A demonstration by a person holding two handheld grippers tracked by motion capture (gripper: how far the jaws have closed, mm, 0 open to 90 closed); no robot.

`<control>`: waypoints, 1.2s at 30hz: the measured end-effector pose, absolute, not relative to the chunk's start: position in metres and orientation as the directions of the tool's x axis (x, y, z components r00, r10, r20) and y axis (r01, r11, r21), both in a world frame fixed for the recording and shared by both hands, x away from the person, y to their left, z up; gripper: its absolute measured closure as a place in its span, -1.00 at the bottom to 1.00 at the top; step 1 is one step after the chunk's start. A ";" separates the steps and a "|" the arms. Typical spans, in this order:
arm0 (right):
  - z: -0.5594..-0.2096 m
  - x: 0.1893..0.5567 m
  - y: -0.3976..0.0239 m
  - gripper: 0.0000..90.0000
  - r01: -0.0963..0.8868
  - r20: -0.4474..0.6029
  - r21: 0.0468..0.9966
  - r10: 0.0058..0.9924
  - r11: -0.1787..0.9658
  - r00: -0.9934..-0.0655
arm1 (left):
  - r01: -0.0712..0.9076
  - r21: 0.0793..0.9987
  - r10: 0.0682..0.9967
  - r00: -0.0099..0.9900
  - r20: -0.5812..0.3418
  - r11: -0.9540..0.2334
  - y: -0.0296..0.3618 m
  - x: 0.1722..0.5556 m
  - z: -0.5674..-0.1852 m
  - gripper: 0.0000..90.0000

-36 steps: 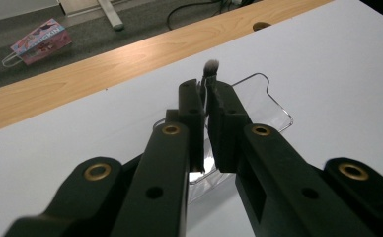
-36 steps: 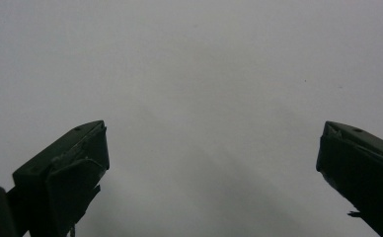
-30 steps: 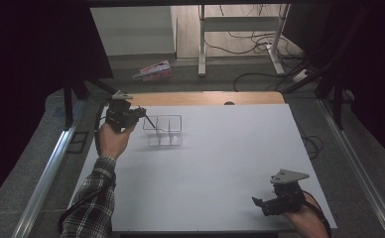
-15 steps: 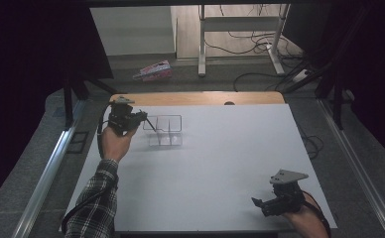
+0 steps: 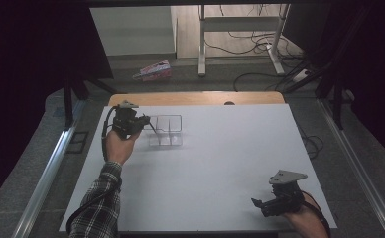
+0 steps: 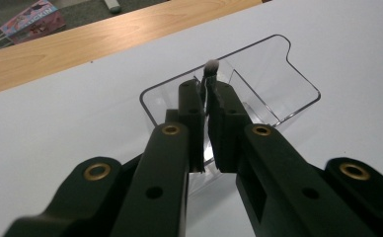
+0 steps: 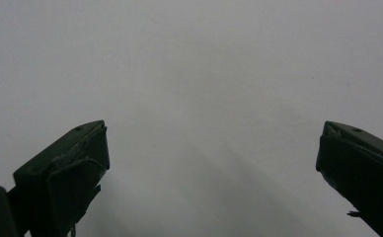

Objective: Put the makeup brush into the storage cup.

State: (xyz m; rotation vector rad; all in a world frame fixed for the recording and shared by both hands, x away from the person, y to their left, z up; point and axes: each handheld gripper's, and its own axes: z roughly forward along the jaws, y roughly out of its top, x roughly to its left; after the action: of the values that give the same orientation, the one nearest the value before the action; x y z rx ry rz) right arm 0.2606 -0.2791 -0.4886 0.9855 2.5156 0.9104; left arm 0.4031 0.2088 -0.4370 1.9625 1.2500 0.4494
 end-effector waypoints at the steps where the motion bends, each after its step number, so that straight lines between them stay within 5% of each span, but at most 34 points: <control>1: -0.489 0.261 -0.279 -1.00 0.506 -0.037 0.651 0.689 0.566 -0.724 | 0.612 0.750 0.883 0.463 -0.084 -0.250 0.208 0.403 -0.438 0.87; 2: -0.489 0.261 -0.279 -1.00 0.506 -0.037 0.651 0.689 0.566 -0.724 | 0.605 0.755 0.880 0.468 -0.080 -0.253 0.207 0.403 -0.438 0.83; 6: -0.488 0.261 -0.279 -1.00 0.505 -0.038 0.652 0.689 0.566 -0.723 | 0.595 0.760 0.886 0.461 -0.057 -0.261 0.205 0.405 -0.438 -0.19; 10: -0.488 0.261 -0.279 -1.00 0.506 -0.037 0.654 0.691 0.563 -0.722 | 0.604 0.754 0.891 0.450 -0.055 -0.259 0.205 0.406 -0.438 -0.78; 15: -0.488 0.261 -0.280 -1.00 0.506 -0.036 0.654 0.691 0.563 -0.722 | 0.601 0.759 0.889 0.453 -0.066 -0.250 0.206 0.404 -0.435 -0.93; 36: -0.489 0.261 -0.279 -1.00 0.508 -0.037 0.653 0.693 0.562 -0.720 | 0.582 0.761 0.867 0.496 -0.053 -0.286 0.207 0.393 -0.432 -0.96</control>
State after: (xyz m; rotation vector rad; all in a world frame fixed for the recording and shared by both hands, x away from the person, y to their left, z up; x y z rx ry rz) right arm 0.2610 -0.2794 -0.4887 0.9915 2.5094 0.9117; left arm 0.3926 0.2065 -0.4315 1.9940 1.1893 0.4856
